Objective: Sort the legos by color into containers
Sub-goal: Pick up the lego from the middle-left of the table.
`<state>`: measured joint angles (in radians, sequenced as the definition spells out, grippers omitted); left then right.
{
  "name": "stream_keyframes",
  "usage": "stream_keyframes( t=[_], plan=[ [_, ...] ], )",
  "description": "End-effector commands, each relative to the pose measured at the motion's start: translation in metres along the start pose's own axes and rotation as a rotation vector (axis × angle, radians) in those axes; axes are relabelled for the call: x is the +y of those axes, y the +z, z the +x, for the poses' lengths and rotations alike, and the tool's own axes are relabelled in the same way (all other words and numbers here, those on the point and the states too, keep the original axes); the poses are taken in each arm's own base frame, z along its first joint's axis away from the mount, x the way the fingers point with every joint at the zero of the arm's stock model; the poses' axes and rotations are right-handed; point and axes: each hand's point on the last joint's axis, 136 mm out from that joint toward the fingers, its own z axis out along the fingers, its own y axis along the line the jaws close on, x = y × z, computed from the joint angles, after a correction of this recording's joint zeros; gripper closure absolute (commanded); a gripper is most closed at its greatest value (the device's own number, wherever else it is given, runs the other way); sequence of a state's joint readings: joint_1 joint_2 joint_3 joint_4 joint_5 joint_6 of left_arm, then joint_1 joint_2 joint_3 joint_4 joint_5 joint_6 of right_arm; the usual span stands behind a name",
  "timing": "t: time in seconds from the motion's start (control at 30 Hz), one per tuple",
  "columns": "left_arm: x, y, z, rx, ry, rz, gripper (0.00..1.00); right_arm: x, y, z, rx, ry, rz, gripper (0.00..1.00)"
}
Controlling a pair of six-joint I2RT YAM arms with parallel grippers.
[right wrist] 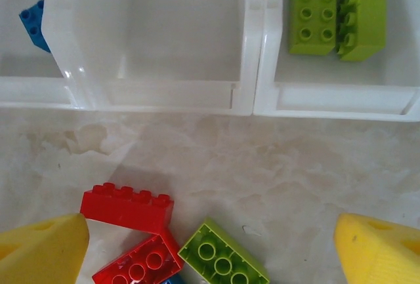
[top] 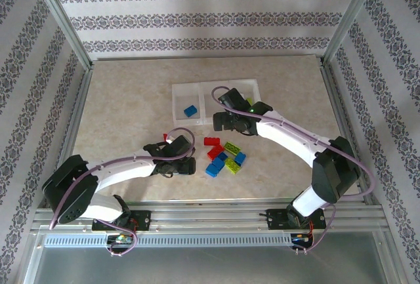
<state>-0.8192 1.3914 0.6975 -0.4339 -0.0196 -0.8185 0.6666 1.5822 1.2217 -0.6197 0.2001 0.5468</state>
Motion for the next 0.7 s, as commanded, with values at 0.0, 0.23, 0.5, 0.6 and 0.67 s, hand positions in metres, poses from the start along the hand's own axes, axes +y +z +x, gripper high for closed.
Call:
stream_keyframes(
  t=[0.0, 0.23, 0.5, 0.6, 0.67],
  plan=[
    [-0.003, 0.004, 0.004, 0.009, 0.027, -0.003, 0.33, 0.011, 0.004, 0.001, 0.015, -0.019, -0.017, 0.05],
    [0.007, 0.008, 0.006, 0.005, 0.029, -0.047, 0.48, 0.01, 0.006, 0.001, 0.017, -0.005, -0.004, 0.02],
    [0.007, 0.005, -0.016, -0.065, 0.02, -0.059, 0.62, 0.004, 0.005, 0.003, 0.008, 0.018, 0.017, 0.02],
    [0.003, -0.003, -0.036, -0.121, 0.015, -0.048, 0.65, 0.001, 0.003, 0.003, -0.003, 0.03, 0.021, 0.01],
    [-0.001, -0.011, -0.053, -0.165, 0.01, -0.029, 0.66, -0.001, 0.001, 0.003, -0.013, 0.035, 0.023, 0.02]
  ],
)
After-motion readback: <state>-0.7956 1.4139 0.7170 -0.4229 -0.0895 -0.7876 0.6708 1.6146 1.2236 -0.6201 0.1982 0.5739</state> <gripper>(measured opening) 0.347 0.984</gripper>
